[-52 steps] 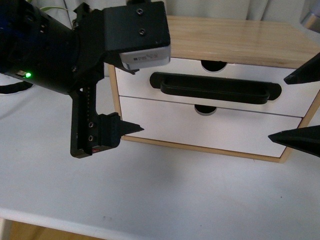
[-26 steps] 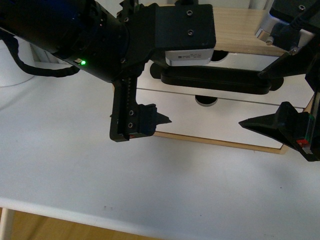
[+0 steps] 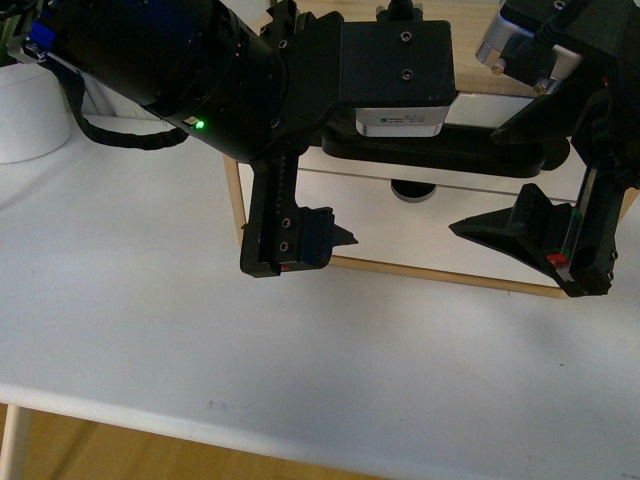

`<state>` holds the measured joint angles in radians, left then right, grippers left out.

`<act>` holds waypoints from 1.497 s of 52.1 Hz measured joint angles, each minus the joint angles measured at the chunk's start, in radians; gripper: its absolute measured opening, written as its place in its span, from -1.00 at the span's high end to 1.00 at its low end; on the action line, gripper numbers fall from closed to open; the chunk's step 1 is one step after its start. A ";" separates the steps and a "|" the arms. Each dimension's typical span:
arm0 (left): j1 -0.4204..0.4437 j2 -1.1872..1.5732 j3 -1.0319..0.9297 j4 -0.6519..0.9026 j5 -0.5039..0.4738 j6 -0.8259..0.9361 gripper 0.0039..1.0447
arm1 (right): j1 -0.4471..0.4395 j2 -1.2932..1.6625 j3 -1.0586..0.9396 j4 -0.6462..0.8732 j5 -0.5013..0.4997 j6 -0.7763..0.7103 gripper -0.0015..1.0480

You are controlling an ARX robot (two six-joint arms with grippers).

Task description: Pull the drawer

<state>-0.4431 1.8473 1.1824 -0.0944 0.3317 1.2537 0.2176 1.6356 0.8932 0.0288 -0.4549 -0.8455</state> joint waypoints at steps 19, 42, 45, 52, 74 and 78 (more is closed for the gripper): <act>-0.004 0.040 0.027 -0.015 -0.009 0.018 -0.89 | 0.020 0.019 0.015 0.013 0.006 0.005 -0.83; 0.003 0.049 0.034 -0.014 0.016 0.008 -0.89 | 0.007 0.044 0.016 -0.002 0.005 -0.016 -0.83; 0.005 0.051 0.034 -0.011 0.021 0.003 -0.89 | 0.001 0.050 0.016 -0.002 0.002 -0.019 -0.83; 0.006 0.053 0.034 -0.010 0.024 -0.002 -0.89 | -0.013 0.058 0.016 0.011 -0.011 -0.023 -0.83; 0.009 0.056 0.041 -0.059 0.019 0.017 -0.89 | -0.025 0.066 0.016 -0.010 -0.026 -0.061 -0.83; 0.008 0.056 0.049 -0.091 0.017 0.032 -0.89 | -0.025 0.064 0.018 -0.044 -0.033 -0.093 -0.83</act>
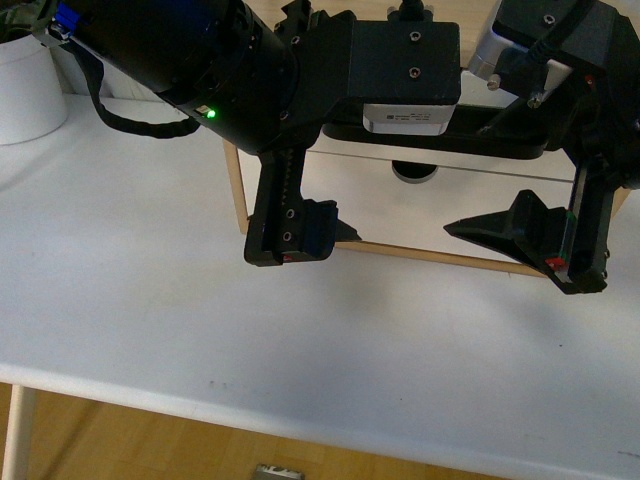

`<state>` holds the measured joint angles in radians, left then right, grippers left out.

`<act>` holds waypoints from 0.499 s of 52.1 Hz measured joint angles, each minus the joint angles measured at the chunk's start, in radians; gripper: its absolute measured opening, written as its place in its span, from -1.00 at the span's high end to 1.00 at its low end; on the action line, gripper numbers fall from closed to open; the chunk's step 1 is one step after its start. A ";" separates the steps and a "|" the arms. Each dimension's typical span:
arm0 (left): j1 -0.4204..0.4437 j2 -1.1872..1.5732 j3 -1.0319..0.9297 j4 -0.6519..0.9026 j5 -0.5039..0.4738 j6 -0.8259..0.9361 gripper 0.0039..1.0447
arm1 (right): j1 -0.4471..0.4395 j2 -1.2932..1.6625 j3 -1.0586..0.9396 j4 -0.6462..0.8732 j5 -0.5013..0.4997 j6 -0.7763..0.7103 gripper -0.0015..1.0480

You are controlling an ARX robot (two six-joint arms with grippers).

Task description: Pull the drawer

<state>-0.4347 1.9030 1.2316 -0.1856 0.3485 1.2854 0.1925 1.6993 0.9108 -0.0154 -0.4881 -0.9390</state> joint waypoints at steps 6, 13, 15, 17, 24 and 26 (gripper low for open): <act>-0.002 -0.003 0.008 -0.037 -0.001 0.018 -0.89 | 0.000 -0.008 0.001 -0.035 -0.008 -0.030 -0.83; -0.007 -0.013 0.011 -0.097 -0.012 0.039 -0.89 | 0.000 -0.022 0.001 -0.081 -0.019 -0.063 -0.83; -0.009 -0.016 0.010 -0.115 -0.016 0.048 -0.89 | 0.000 -0.029 0.001 -0.102 -0.024 -0.077 -0.83; -0.011 -0.021 0.008 -0.126 -0.019 0.050 -0.89 | 0.000 -0.035 0.001 -0.117 -0.028 -0.085 -0.83; -0.015 -0.040 -0.006 -0.149 -0.020 0.054 -0.89 | 0.000 -0.058 -0.004 -0.178 -0.037 -0.122 -0.83; -0.016 -0.044 -0.009 -0.151 -0.022 0.055 -0.89 | 0.000 -0.064 -0.008 -0.190 -0.039 -0.130 -0.83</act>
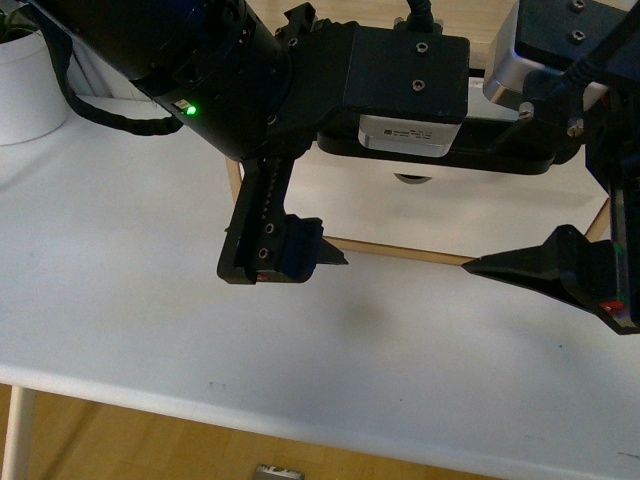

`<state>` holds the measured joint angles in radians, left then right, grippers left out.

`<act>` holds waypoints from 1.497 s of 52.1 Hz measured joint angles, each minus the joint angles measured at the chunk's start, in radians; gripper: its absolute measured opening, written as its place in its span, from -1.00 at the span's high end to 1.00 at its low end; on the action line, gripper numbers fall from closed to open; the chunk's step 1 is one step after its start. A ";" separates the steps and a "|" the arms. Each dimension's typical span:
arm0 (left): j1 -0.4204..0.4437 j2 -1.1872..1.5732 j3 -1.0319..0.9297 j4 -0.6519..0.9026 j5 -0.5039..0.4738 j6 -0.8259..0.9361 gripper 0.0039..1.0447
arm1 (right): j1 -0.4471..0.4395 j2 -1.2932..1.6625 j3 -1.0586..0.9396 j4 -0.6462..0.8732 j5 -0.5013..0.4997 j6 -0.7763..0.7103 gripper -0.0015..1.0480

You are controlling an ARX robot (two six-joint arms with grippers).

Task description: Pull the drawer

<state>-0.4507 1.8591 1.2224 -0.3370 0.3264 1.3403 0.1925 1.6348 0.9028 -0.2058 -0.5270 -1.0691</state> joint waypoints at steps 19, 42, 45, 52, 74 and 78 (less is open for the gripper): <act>-0.024 -0.076 -0.062 -0.076 -0.018 0.010 -0.89 | 0.023 -0.076 -0.042 -0.104 -0.006 -0.043 -0.83; -0.076 -0.168 -0.122 -0.142 -0.073 0.002 -0.89 | 0.044 -0.163 -0.093 -0.200 0.004 -0.060 -0.83; -0.084 -0.180 -0.132 -0.142 -0.084 -0.005 -0.89 | 0.045 -0.172 -0.101 -0.199 0.004 -0.060 -0.83; -0.092 -0.208 -0.167 -0.102 -0.103 -0.014 -0.89 | 0.044 -0.195 -0.118 -0.189 0.002 -0.053 -0.83; -0.079 -0.379 -0.245 0.048 -0.116 -0.094 -0.89 | -0.011 -0.352 -0.123 -0.150 -0.038 0.119 -0.83; -0.077 -0.422 -0.267 0.121 -0.119 -0.126 -0.89 | -0.021 -0.395 -0.123 -0.125 -0.044 0.155 -0.83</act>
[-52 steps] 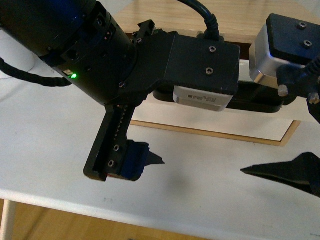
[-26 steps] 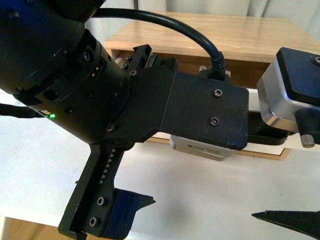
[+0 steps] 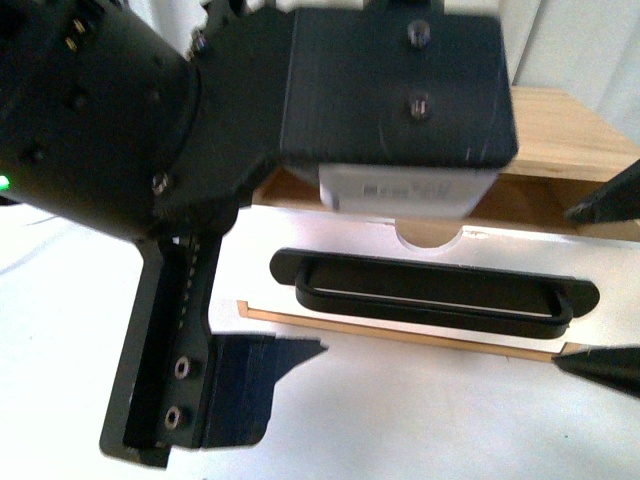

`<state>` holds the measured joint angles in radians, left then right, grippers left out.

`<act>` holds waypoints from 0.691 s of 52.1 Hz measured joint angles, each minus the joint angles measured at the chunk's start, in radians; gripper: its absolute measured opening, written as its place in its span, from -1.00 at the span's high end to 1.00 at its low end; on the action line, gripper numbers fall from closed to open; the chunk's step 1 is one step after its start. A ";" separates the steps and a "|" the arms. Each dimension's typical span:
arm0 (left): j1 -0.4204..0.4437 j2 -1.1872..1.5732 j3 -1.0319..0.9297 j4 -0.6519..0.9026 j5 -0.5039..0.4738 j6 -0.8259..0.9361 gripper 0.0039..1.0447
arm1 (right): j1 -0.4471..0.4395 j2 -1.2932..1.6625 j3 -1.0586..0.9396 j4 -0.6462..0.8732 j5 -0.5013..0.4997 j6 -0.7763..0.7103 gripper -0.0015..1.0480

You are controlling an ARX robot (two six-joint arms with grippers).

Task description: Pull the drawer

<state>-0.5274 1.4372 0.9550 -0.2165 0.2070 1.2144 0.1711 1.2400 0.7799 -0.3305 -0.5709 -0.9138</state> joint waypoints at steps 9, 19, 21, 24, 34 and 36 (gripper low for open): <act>0.013 -0.101 -0.063 0.172 -0.041 -0.072 -0.89 | -0.021 -0.115 -0.024 0.045 -0.003 0.084 -0.83; 0.037 -0.275 -0.193 0.412 -0.163 -0.228 -0.89 | -0.058 -0.309 -0.116 0.156 0.020 0.227 -0.83; 0.045 -0.318 -0.229 0.451 -0.193 -0.259 -0.89 | -0.069 -0.358 -0.143 0.181 0.032 0.257 -0.83; 0.056 -0.371 -0.274 0.501 -0.237 -0.298 -0.89 | -0.085 -0.422 -0.177 0.208 0.053 0.311 -0.83; 0.116 -0.624 -0.523 0.661 -0.452 -0.566 -0.89 | -0.172 -0.674 -0.317 0.251 0.127 0.512 -0.83; 0.138 -0.652 -0.560 0.672 -0.487 -0.611 -0.89 | -0.194 -0.720 -0.338 0.244 0.127 0.554 -0.83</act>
<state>-0.3893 0.7853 0.3946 0.4557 -0.2798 0.6037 -0.0231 0.5198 0.4419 -0.0868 -0.4438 -0.3599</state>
